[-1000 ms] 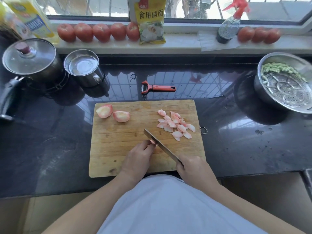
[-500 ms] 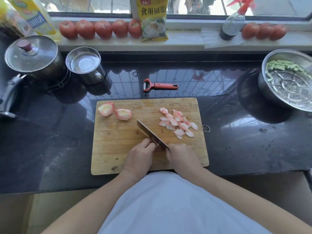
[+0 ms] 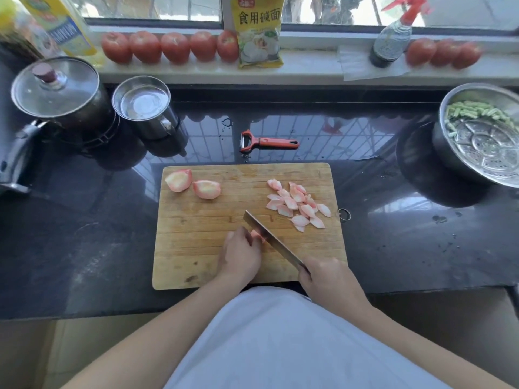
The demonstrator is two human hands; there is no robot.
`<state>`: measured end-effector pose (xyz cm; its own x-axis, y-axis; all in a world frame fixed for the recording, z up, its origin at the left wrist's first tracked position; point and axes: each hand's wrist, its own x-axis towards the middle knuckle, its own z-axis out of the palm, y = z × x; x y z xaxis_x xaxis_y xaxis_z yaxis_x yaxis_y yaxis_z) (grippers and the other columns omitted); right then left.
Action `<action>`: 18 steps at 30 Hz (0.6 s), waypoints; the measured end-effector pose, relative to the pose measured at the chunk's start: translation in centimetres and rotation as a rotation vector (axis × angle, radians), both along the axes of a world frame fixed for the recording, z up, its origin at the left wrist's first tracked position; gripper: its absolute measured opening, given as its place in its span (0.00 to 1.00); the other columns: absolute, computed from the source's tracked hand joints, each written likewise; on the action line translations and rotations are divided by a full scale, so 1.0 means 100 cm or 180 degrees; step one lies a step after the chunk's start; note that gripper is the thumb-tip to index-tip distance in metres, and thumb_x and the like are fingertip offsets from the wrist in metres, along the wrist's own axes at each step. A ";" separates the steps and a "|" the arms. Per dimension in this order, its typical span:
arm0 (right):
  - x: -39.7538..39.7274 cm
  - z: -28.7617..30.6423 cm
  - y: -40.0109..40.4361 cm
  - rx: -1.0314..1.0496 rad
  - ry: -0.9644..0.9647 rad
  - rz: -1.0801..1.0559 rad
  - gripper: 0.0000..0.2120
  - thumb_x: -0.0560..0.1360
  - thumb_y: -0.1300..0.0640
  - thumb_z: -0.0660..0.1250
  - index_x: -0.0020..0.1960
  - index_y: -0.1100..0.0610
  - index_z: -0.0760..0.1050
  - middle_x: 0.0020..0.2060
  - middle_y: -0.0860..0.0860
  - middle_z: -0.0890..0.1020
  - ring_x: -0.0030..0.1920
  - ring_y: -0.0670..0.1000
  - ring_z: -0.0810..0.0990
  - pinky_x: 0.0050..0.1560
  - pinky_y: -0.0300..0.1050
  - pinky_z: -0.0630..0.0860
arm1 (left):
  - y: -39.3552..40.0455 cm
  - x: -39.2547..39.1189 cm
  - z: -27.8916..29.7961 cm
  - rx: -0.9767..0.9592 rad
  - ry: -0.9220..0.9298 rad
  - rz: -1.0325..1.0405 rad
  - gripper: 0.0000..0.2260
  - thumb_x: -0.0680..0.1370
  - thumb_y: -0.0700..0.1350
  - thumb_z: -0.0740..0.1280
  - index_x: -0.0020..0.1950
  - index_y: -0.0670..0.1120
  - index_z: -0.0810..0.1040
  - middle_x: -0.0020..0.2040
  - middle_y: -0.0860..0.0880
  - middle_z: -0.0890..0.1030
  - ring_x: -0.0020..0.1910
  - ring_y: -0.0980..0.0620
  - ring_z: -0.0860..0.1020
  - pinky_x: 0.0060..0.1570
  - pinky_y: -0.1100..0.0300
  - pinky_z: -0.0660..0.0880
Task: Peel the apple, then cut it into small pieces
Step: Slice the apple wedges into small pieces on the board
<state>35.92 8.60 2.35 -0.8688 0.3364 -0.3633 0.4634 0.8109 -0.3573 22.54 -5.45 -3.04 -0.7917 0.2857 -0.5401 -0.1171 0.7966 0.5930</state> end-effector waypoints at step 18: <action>-0.046 -0.018 -0.016 0.0180 -0.0228 0.0167 0.08 0.80 0.56 0.60 0.46 0.55 0.77 0.41 0.56 0.83 0.42 0.63 0.81 0.36 0.51 0.73 | 0.004 0.001 -0.001 0.0196 0.0049 0.0045 0.08 0.80 0.47 0.61 0.56 0.53 0.79 0.59 0.50 0.76 0.56 0.44 0.75 0.59 0.48 0.73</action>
<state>31.35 7.03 0.56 -0.8582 0.3130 -0.4068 0.4426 0.8526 -0.2778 22.59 -5.03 -3.13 -0.8039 0.3068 -0.5095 -0.1184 0.7569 0.6427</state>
